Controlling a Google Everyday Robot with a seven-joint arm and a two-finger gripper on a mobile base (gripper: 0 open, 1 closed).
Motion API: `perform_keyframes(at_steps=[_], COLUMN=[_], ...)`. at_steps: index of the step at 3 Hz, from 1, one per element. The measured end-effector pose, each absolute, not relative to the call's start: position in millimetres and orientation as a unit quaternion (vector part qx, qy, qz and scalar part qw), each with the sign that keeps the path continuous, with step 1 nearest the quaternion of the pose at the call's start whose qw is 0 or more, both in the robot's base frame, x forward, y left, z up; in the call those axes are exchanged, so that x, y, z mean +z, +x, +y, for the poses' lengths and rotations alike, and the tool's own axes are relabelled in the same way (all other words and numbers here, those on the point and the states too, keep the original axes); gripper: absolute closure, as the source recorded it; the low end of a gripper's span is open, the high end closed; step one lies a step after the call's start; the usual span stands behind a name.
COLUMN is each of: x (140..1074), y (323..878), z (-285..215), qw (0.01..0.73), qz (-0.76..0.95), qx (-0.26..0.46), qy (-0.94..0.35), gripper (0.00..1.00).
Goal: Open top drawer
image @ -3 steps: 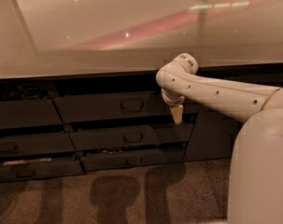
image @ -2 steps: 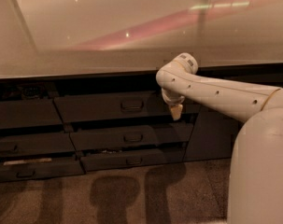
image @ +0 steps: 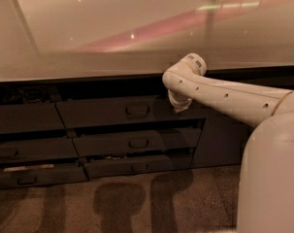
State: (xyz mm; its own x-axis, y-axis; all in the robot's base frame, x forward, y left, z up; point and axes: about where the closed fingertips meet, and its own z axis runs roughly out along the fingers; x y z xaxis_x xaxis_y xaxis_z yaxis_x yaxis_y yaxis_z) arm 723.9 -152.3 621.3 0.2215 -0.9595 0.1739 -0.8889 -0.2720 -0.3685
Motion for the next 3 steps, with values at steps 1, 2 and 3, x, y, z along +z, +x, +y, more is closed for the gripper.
perform_keyframes(at_steps=[1,2,3], x=[621.3,621.1,621.5], y=[723.9,723.8,723.8], z=[-152.3,-152.3,-152.3], qw=[0.095,0.095,0.095], qz=[0.596,0.596,0.596], qx=[-0.185,-0.185,-0.185], qy=[-0.776,-0.776,-0.776], gripper=[0.89,1.00,1.00])
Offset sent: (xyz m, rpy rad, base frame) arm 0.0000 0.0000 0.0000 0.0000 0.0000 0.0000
